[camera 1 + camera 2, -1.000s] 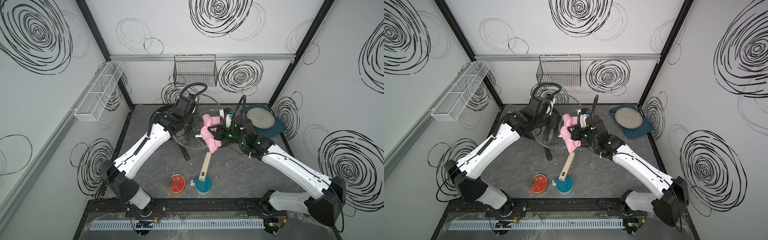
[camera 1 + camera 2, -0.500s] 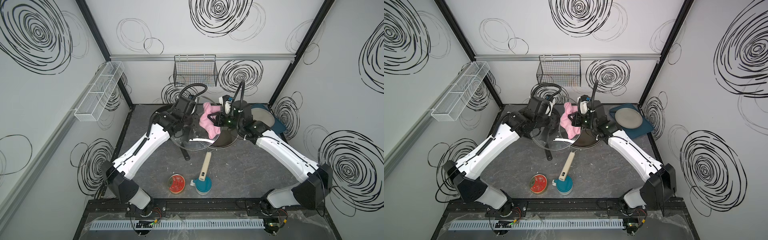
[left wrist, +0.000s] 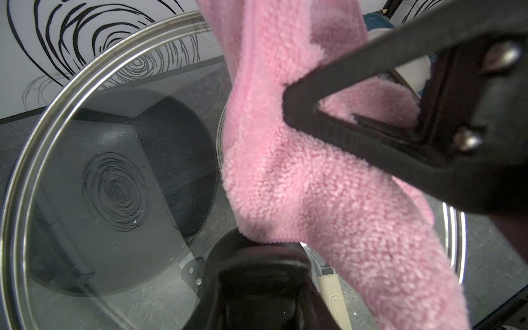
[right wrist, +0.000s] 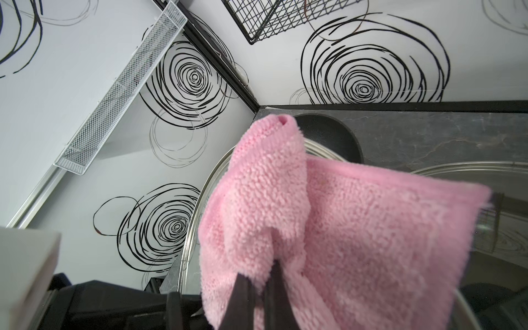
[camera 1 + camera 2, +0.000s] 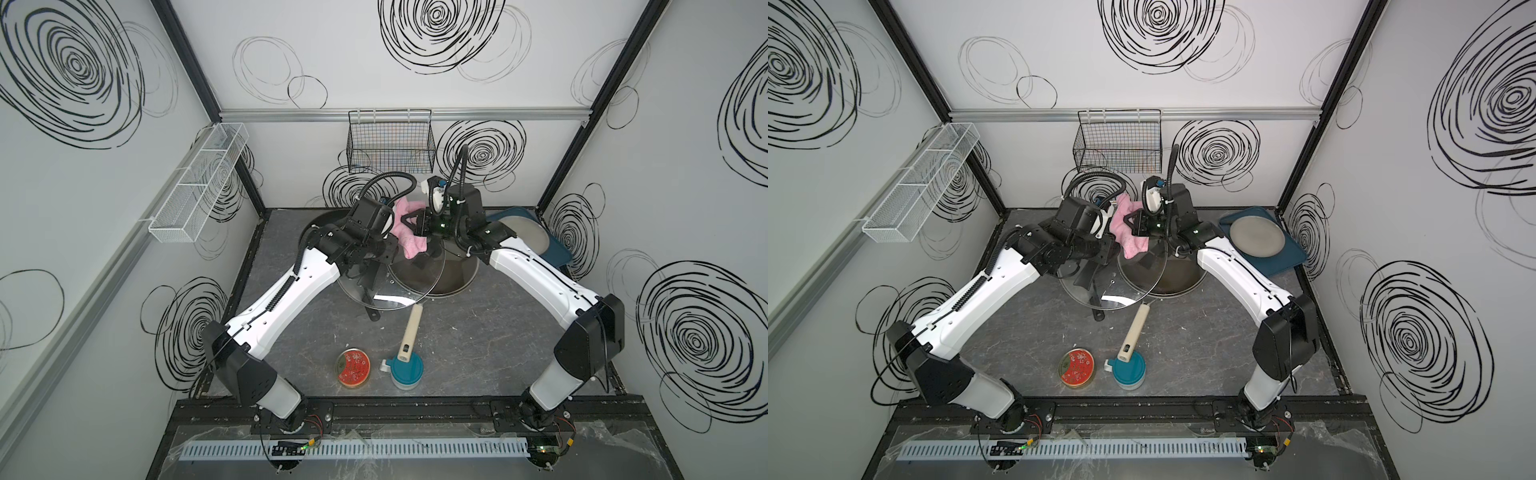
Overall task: Wipe the pot lid with a cloth
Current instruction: Wipe the pot lid.
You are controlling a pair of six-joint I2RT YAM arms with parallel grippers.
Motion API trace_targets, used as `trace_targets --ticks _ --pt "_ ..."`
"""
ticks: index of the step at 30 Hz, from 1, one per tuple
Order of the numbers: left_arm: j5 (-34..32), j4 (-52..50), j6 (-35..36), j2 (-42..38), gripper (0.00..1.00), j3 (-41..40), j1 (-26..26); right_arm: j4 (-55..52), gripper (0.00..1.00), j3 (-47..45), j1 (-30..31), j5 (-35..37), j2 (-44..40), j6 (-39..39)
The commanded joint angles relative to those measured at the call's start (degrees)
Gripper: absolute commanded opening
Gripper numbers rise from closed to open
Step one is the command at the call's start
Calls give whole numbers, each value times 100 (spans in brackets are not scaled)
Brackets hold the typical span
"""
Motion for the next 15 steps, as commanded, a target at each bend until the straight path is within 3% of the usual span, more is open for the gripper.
trace_targets --ticks 1,15 --pt "143 962 142 -542 0 168 28 -129 0 149 -50 -10 146 -120" --pt "335 678 426 -562 0 265 39 -689 0 1343 -146 -516 1049 -551"
